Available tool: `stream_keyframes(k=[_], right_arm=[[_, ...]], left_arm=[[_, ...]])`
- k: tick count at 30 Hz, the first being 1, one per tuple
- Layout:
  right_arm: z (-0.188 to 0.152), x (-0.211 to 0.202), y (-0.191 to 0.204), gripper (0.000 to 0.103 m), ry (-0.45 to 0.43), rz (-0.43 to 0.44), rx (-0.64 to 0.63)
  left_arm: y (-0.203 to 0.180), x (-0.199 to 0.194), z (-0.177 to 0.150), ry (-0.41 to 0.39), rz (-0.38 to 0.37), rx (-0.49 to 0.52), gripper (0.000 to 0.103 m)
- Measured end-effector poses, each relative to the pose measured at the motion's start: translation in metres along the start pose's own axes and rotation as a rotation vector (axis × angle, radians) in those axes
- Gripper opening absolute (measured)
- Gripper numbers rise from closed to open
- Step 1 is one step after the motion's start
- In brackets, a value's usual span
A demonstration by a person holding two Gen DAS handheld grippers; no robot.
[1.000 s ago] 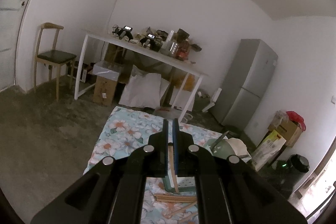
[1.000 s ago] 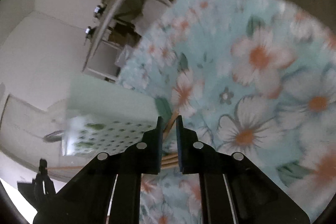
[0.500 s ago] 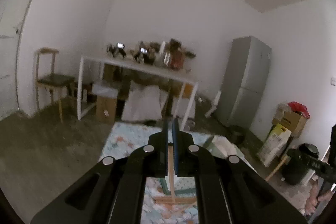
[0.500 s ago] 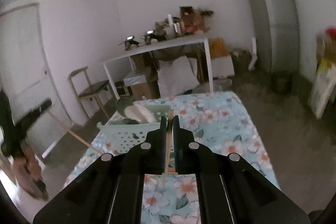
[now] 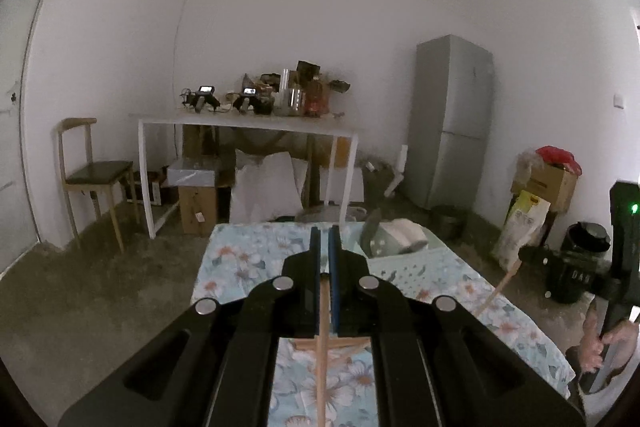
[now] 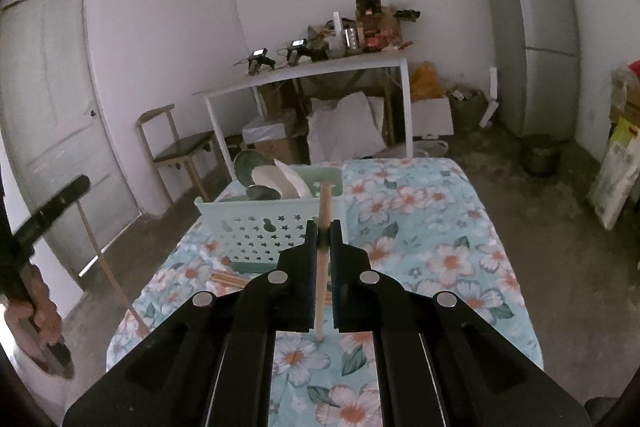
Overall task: Organize utensils
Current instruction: 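Lift both chopsticks upright above the green caddy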
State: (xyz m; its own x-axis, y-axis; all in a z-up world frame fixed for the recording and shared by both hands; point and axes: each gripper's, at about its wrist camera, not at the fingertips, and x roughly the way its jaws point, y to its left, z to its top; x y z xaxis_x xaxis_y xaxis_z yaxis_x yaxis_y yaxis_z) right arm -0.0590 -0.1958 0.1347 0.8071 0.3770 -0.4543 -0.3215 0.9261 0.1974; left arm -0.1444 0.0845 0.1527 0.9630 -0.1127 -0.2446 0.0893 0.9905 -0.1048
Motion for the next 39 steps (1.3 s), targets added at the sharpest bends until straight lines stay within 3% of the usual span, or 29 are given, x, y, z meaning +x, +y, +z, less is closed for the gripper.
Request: stream_keyframes(k=[4, 9, 21, 25, 33, 35, 39], right_arm=[[-0.001, -0.001, 0.002, 0.004, 0.003, 0.005, -0.007], [-0.003, 0.000, 0.001, 0.005, 0.007, 0.008, 0.013], [-0.006, -0.001, 0.003, 0.004, 0.001, 0.003, -0.005], [0.004, -0.005, -0.006, 0.004, -0.017, 0.035, 0.053], [0.041, -0.046, 0.002, 0.004, -0.157, 0.074, 0.037], [0.049, -0.056, 0.002, 0.004, -0.195, 0.088, 0.043], [0.062, -0.065, -0.002, 0.004, -0.236, 0.145, 0.082]], left_arm=[[-0.008, -0.004, -0.008, -0.041, 0.011, 0.035, 0.003], [-0.014, 0.000, -0.019, -0.039, 0.021, 0.065, 0.004], [-0.008, 0.006, -0.040, 0.000, 0.066, 0.015, 0.005], [-0.002, 0.010, -0.013, -0.029, 0.034, -0.001, 0.005], [0.008, 0.008, 0.095, -0.322, -0.026, -0.084, 0.005], [0.006, 0.019, 0.107, -0.364, -0.028, -0.096, 0.005], [-0.007, 0.064, 0.109, -0.368, 0.004, -0.080, 0.005]])
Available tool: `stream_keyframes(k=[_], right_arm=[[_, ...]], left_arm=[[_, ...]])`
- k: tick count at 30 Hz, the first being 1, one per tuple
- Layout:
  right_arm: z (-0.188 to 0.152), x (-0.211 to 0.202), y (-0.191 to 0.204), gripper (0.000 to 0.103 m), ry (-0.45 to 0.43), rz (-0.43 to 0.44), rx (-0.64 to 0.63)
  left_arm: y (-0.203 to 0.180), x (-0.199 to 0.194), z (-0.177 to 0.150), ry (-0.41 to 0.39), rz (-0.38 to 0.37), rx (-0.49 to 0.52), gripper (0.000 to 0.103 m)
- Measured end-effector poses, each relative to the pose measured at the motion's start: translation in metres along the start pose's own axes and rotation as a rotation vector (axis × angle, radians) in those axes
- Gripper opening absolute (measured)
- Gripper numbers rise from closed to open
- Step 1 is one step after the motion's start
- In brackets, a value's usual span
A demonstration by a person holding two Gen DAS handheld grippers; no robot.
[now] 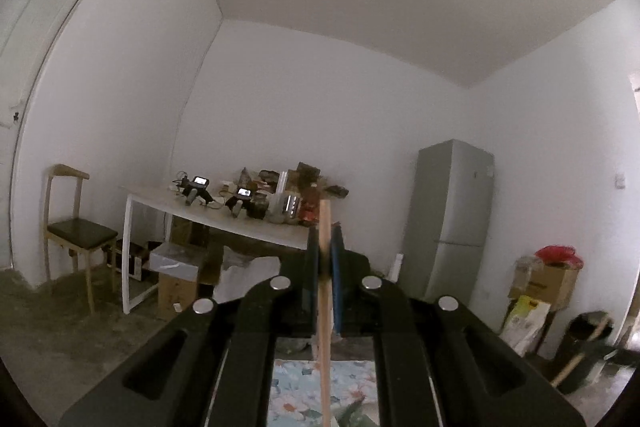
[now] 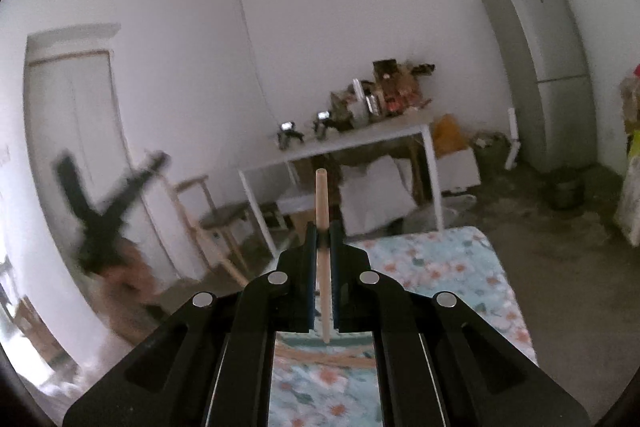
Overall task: Organize utensils
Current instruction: 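Lift both chopsticks upright above the green caddy, then drop the chopsticks into the caddy and open both grippers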
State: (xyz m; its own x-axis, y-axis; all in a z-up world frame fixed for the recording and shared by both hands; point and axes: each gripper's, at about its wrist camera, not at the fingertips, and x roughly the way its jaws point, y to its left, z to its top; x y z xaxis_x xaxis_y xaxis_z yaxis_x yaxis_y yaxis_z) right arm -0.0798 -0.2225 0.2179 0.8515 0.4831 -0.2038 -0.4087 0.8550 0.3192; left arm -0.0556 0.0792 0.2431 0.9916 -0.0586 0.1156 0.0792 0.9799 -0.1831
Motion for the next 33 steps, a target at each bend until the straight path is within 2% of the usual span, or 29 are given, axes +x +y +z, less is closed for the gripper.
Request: stream_keyframes(k=[5, 10, 11, 12, 13, 15, 16, 20, 24, 29, 33], right_arm=[[0.011, -0.001, -0.002, 0.004, -0.044, 0.022, 0.016], [0.014, 0.007, -0.005, 0.004, -0.045, 0.030, 0.027], [0.014, 0.009, -0.005, 0.004, -0.042, 0.031, 0.029], [0.013, 0.011, -0.005, 0.004, -0.039, 0.033, 0.030], [0.012, 0.015, -0.005, 0.004, -0.034, 0.034, 0.030], [0.011, 0.019, -0.004, 0.004, -0.028, 0.031, 0.034], [0.011, 0.022, -0.004, 0.004, -0.024, 0.034, 0.038], [0.015, 0.040, 0.007, 0.004, -0.033, 0.018, 0.026], [0.017, 0.059, 0.022, 0.004, -0.033, 0.038, 0.022], [0.017, 0.092, 0.044, 0.004, -0.019, 0.083, 0.003], [-0.002, 0.127, 0.061, 0.005, 0.009, 0.068, -0.070]], left_arm=[[-0.013, 0.042, -0.045, 0.102, 0.024, 0.065, 0.005], [-0.017, 0.057, -0.090, 0.243, 0.039, 0.154, 0.006], [-0.016, 0.057, -0.094, 0.259, 0.041, 0.162, 0.008], [-0.015, 0.057, -0.096, 0.268, 0.036, 0.167, 0.016], [-0.013, 0.053, -0.095, 0.272, 0.025, 0.172, 0.030], [-0.011, 0.044, -0.088, 0.244, 0.027, 0.175, 0.050], [-0.009, 0.038, -0.085, 0.233, 0.030, 0.176, 0.053], [-0.003, 0.011, -0.067, 0.207, 0.033, 0.163, 0.057], [0.013, -0.024, -0.054, 0.197, 0.036, 0.132, 0.058], [0.041, -0.061, -0.054, 0.239, 0.055, 0.077, 0.058], [0.061, -0.083, -0.060, 0.257, 0.090, 0.073, 0.058]])
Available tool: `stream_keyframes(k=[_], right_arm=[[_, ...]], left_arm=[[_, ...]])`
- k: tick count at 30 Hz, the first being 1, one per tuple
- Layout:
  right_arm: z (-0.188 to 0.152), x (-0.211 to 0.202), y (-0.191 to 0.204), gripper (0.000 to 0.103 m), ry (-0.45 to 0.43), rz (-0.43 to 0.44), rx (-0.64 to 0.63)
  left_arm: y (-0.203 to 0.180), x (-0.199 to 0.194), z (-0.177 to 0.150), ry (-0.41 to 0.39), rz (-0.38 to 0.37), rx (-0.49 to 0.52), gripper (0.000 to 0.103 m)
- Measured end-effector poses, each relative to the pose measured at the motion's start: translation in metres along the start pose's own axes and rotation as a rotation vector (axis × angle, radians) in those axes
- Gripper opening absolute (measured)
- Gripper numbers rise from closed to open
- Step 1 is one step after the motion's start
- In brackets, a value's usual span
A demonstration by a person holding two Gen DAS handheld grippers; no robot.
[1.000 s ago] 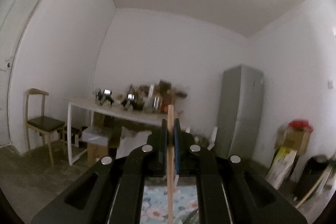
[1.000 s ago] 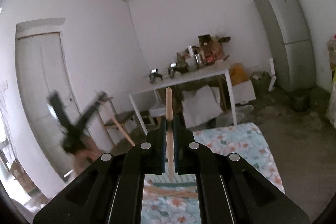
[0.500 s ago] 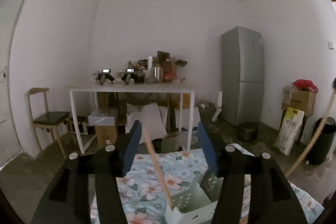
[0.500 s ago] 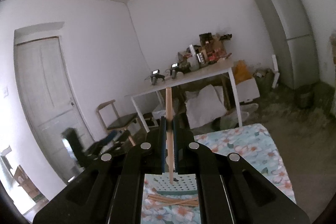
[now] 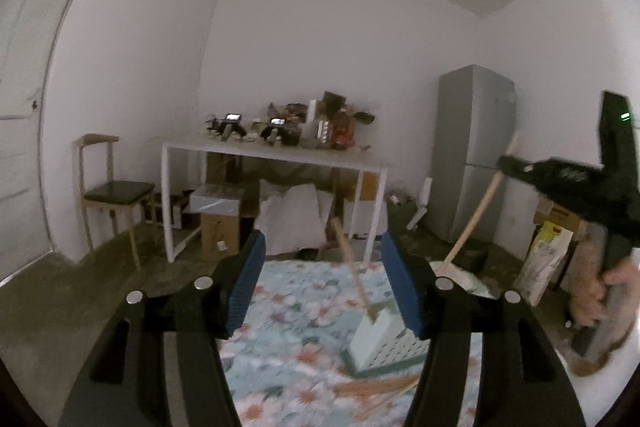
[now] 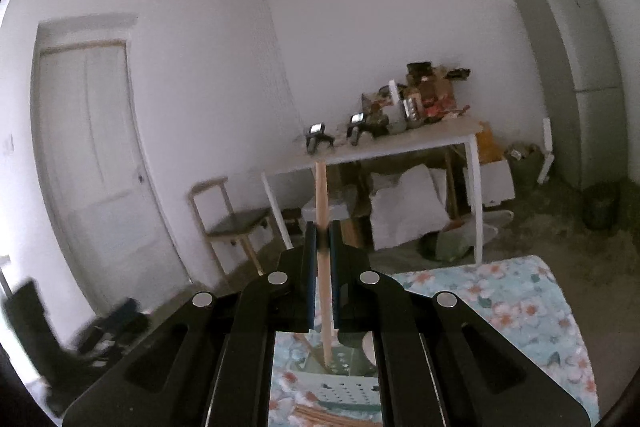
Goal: Organize utensils
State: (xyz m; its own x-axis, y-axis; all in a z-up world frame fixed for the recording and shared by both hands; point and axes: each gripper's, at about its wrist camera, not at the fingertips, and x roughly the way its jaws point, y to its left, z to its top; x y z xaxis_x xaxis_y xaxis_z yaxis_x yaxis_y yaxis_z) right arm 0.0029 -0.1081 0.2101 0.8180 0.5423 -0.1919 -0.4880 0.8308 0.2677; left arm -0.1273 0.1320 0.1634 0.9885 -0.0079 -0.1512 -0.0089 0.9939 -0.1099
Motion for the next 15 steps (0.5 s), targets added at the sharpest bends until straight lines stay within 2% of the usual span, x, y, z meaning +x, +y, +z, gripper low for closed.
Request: stream_keyframes(k=[4, 6, 8, 9, 11, 12, 14, 15], right_arm=[[-0.034, 0.046, 0.001, 0.005, 0.124, -0.014, 0.019], [-0.045, 0.061, 0.001, 0.008, 0.171, -0.040, 0.014], [-0.060, 0.074, 0.000, 0.025, 0.249, -0.047, 0.002], [-0.063, 0.076, 0.001, 0.037, 0.271, -0.048, -0.005], [-0.070, 0.074, 0.002, 0.039, 0.292, -0.053, -0.025], [-0.070, 0.071, 0.003, 0.040, 0.290, -0.049, -0.029], [-0.065, 0.061, 0.004, 0.052, 0.269, -0.041, -0.040], [-0.061, 0.057, 0.005, 0.055, 0.253, -0.041, -0.046]], left_arm=[[0.009, 0.000, -0.005, 0.013, 0.027, 0.002, 0.058], [0.010, 0.002, -0.009, 0.027, 0.018, -0.003, 0.058], [0.010, 0.007, -0.013, 0.061, 0.003, -0.005, 0.059], [0.009, 0.014, -0.018, 0.112, -0.016, -0.010, 0.061], [0.009, 0.025, -0.028, 0.191, -0.044, -0.043, 0.061], [0.011, 0.034, -0.037, 0.248, -0.071, -0.091, 0.061], [0.016, 0.051, -0.055, 0.352, -0.119, -0.175, 0.060], [0.020, 0.060, -0.068, 0.414, -0.139, -0.237, 0.060]])
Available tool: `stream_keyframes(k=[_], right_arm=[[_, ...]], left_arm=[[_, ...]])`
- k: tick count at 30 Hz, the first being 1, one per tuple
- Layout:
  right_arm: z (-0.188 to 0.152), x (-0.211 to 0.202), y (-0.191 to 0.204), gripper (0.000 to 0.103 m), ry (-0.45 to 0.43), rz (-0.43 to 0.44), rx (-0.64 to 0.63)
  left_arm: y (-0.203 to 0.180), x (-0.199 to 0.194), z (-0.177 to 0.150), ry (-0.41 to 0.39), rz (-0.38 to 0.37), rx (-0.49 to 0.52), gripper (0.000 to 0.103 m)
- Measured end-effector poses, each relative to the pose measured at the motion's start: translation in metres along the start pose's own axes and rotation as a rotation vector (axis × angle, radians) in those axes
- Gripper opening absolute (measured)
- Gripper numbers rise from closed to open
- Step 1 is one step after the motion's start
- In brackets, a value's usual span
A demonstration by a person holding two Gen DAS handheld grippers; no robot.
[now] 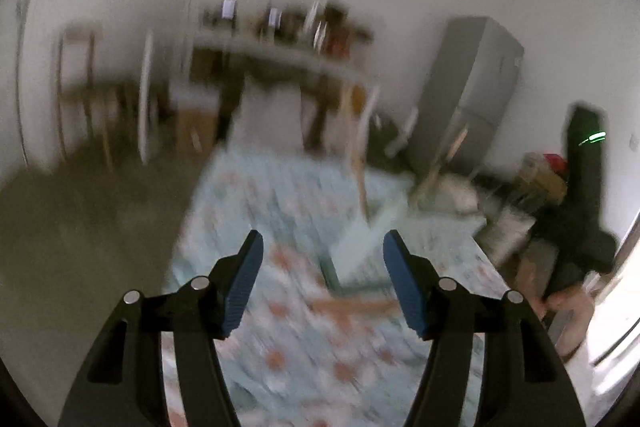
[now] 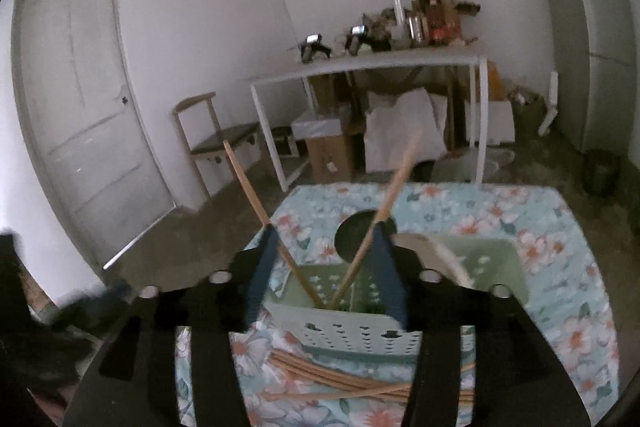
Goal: Organize utensils
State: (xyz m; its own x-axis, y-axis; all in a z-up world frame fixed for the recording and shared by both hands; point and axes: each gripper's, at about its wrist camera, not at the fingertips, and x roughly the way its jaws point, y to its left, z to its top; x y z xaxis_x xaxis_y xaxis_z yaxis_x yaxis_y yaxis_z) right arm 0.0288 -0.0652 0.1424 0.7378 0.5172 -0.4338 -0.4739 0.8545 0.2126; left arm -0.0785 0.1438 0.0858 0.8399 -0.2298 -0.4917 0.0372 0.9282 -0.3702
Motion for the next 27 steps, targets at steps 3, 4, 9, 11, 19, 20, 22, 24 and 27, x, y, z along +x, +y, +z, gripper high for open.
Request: stream_keyframes(k=[3, 4, 9, 11, 19, 20, 22, 24, 27], right_arm=[[0.004, -0.020, -0.003, 0.062, -0.039, -0.005, -0.013], [0.005, -0.029, -0.006, 0.063, -0.048, -0.007, -0.010], [0.005, -0.056, -0.030, 0.063, -0.081, -0.008, 0.055], [-0.001, -0.071, -0.042, 0.063, -0.097, -0.020, 0.088], [-0.057, -0.087, -0.117, 0.065, -0.021, -0.155, 0.306], [-0.066, -0.084, -0.123, 0.065, 0.004, -0.171, 0.331], [-0.084, -0.077, -0.139, 0.065, 0.054, -0.187, 0.399], [-0.096, -0.073, -0.149, 0.065, 0.084, -0.202, 0.444], [-0.113, -0.071, -0.157, 0.065, 0.112, -0.207, 0.497]], left_arm=[[0.018, 0.031, -0.023, 0.144, -0.083, -0.158, 0.054], [0.025, 0.044, -0.034, 0.202, -0.120, -0.230, 0.051], [0.035, 0.083, -0.075, 0.359, -0.271, -0.477, 0.050], [0.034, 0.090, -0.081, 0.367, -0.268, -0.518, 0.050], [0.024, 0.111, -0.081, 0.277, -0.240, -0.594, 0.038], [0.027, 0.116, -0.081, 0.273, -0.239, -0.603, 0.035], [0.031, 0.120, -0.082, 0.264, -0.242, -0.629, 0.020], [0.040, 0.119, -0.084, 0.240, -0.262, -0.670, 0.014], [0.046, 0.113, -0.085, 0.210, -0.294, -0.709, 0.011]])
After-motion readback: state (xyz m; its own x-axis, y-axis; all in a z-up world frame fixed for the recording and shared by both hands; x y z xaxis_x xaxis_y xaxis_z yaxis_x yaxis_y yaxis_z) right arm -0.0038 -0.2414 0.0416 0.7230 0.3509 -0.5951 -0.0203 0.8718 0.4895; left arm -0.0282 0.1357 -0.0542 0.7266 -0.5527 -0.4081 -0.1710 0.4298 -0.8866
